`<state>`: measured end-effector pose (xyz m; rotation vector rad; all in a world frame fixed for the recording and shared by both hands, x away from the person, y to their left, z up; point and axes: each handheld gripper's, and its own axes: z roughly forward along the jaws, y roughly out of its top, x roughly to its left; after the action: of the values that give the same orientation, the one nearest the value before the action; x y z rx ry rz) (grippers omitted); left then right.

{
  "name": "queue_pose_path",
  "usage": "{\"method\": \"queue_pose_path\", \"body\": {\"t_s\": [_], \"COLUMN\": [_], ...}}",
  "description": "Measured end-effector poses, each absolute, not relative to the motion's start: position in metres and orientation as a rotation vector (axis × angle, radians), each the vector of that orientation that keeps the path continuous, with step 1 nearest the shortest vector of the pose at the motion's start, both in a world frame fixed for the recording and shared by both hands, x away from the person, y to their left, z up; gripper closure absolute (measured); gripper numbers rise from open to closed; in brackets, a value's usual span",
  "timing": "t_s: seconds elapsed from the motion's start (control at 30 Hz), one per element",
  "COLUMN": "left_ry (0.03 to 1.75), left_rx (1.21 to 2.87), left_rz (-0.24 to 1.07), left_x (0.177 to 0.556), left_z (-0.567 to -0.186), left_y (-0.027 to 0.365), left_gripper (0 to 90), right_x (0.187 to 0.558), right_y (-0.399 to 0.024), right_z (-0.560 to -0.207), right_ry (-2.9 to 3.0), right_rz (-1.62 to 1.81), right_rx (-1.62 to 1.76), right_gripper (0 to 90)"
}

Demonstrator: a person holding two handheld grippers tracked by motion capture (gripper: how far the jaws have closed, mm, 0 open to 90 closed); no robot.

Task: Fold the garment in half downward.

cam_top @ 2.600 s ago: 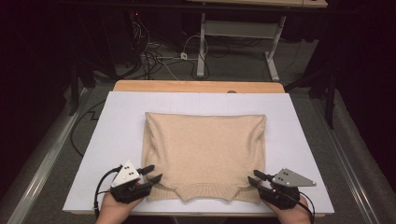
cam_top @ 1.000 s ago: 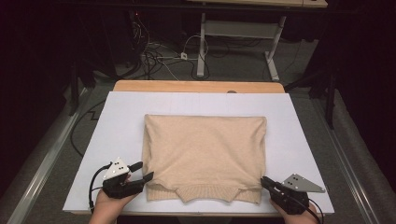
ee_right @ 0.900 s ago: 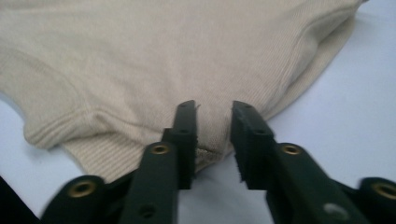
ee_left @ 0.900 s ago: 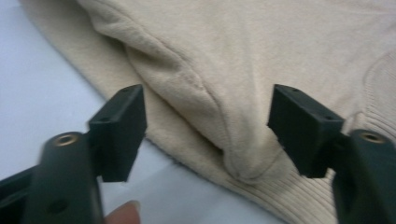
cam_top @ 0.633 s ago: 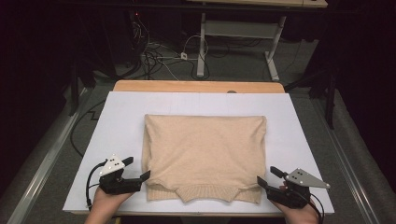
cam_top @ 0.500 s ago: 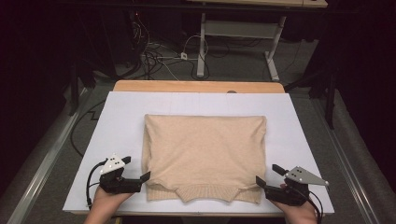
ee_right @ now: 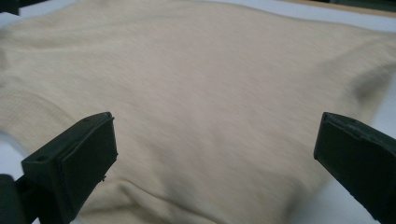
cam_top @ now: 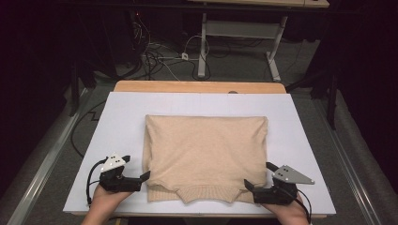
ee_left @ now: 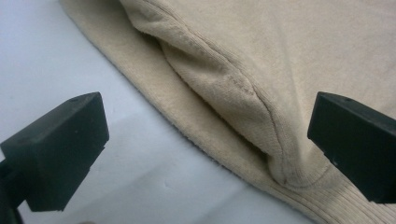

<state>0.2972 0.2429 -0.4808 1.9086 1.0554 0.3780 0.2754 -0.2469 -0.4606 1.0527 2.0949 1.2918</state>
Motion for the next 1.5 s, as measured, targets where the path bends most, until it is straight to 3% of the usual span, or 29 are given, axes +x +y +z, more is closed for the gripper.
{"method": "queue_pose_path", "body": {"t_s": [0.6,1.5], "left_ry": [1.11,1.167], "left_rx": [1.872,1.836], "left_rz": [0.423,0.422], "left_x": [0.303,0.31], "left_z": [-0.476,-0.478], "left_y": [0.263,0.283], "left_gripper": [0.0,0.0], "right_x": [0.286,0.302], "right_y": [-0.153,-0.051], "right_z": [-0.45,-0.459], "right_ry": [2.202,2.343], "right_rz": [1.402,1.478], "right_rx": [0.874,0.703], "right_gripper": [0.0,0.1]}}
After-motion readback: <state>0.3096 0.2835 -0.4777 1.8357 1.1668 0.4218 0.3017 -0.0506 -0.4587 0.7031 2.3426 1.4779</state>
